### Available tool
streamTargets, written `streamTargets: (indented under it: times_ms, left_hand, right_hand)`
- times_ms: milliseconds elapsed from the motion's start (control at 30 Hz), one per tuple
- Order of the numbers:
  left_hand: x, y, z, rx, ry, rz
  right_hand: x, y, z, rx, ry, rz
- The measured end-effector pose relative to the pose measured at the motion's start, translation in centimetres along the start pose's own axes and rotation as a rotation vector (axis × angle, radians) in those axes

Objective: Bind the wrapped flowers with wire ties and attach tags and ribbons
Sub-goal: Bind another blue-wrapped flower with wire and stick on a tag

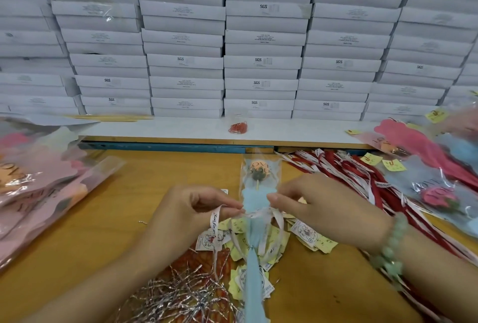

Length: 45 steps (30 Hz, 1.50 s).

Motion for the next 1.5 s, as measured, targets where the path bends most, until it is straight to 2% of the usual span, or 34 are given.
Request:
streamTargets:
  times_ms: [67, 167, 367, 567, 867, 1133, 1200, 1267, 1367, 1433, 1500]
  left_hand:
    - [0.3, -0.8, -0.3, 0.037, 0.018, 0.079]
    - [0.9, -2.3, -0.3, 0.175, 0.075, 0.231]
    - [1.6, -4.6, 0.6, 0.339, -0.012, 0.495]
    - [2.0, -6.8, 1.3, 0.434, -0.055, 0.610]
    - [2.5, -8.4, 2.1, 0.597, -0.009, 0.558]
    - [2.7, -8.7, 2.5, 0.748, -0.033, 0.472]
    - [3.0, -9.6, 2.3, 0.819, -0.076, 0.319]
    - [3.4, -10.5, 1.9, 0.751, -0.148, 0.126]
    - [3.4, -11.1, 1.2, 0.718, -0.237, -0.039]
    - [3.0, -11.1, 0.9, 0.942, -0.298, -0.058]
    - [2.6, -10.7, 0.8, 1.323, -0.288, 0.075]
  right_hand:
    - [-1.0, -0.4, 0.3, -0.256, -0.024, -0.069]
    - [-2.0, -0.5, 0.3, -0.396, -0.001, -0.059]
    - [-3.6, -0.3, -1.6, -0.459, 0.041, 0.087]
    - [-4.3, 0.3, -2.5, -0.472, 0.094, 0.143]
    - [-4.6, -0.3, -3.3, -0.573, 0.158, 0.175]
    - [-4.5, 0.1, -3.3, -0.547, 0.160, 0.171]
    - [-4.6, 0.0, -3.3, -0.544, 0.159, 0.152]
    - [-4.6, -0.2, -3.0, -0.540, 0.139, 0.110]
    - [-4.2, -0.2, -1.9, -0.501, 0.067, 0.035]
    - [-3.6, 0.1, -0.8, -0.443, 0.005, 0.029]
    - [-2.8, 0.7, 0.2, -0.392, -0.053, 0.052]
Point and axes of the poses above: each hand's wrist, its own x-axis towards the middle knuckle, its own y-axis out of the palm, z = x × y, the point moved 1 cm from there along x, towards the middle knuckle, and after that the axes turned 1 degree about y, right-handed, at the moved point
